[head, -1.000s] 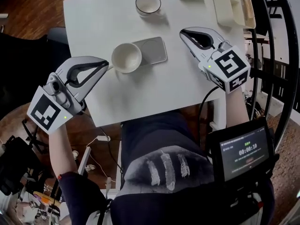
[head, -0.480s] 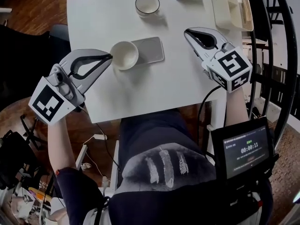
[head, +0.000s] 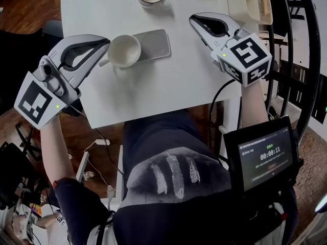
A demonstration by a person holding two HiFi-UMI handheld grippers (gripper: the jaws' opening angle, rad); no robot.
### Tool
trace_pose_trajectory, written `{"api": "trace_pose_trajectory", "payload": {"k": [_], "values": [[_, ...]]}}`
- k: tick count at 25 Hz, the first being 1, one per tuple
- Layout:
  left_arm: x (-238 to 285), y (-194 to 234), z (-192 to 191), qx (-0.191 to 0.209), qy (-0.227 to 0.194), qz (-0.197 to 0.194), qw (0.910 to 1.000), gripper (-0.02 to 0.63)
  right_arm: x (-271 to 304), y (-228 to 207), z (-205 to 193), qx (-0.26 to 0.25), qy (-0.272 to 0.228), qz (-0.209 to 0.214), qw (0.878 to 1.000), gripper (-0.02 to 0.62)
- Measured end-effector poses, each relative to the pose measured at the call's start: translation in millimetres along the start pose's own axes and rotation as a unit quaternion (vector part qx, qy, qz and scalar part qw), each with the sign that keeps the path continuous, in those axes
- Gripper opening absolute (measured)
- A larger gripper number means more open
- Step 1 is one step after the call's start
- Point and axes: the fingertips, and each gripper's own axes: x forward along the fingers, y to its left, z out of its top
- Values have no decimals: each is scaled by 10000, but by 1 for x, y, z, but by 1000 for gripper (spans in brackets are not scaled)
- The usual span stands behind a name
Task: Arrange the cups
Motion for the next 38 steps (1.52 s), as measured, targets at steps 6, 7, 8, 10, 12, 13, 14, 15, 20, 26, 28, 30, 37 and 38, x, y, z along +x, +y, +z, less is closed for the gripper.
{"api": "trace_pose_trajectory", "payload": {"k": [6,7,8,10,12,13,14,15,20,26,28,30,37,38], "values": [[1,10,0,69,17,-21,10000,14,10,-3,7,-72,-46,84,9999,16],[2,13,0,87,9,-33,10000,14,13,-4,8,-72,-52,99,9999,24],[3,14,0,103,2,-45,9999,14,15,-6,8,-65,-52,119,9999,54],[6,16,-2,120,-11,-74,9999,15,18,-9,8,-43,-17,146,9999,151],[8,16,-6,99,-5,-95,9999,14,21,-14,4,-53,57,87,9999,187],[8,15,-8,74,10,-95,9999,15,22,-18,2,-64,96,31,9999,196],[7,15,-10,45,29,-90,9999,15,23,-22,0,-63,135,-21,9999,208],[6,14,-12,13,45,-85,10000,15,25,-26,-2,-44,178,-51,9998,209],[2,15,-19,-122,139,-79,9998,15,54,-40,-21,-214,575,26,9981,209],[-2,14,-38,-244,275,-55,9993,15,112,-27,-39,-706,980,302,9922,216],[-1,13,-49,-277,292,-60,9992,15,129,-20,-44,-739,1020,362,9914,221],[-2,13,-55,-308,290,-56,9991,15,139,-16,-45,-743,1055,381,9909,221],[-1,12,-56,-382,267,-100,9989,15,140,-27,-37,-961,1104,71,9892,107],[0,11,-56,-377,271,-107,9989,15,140,-28,-37,-948,1096,71,9894,78]]}}
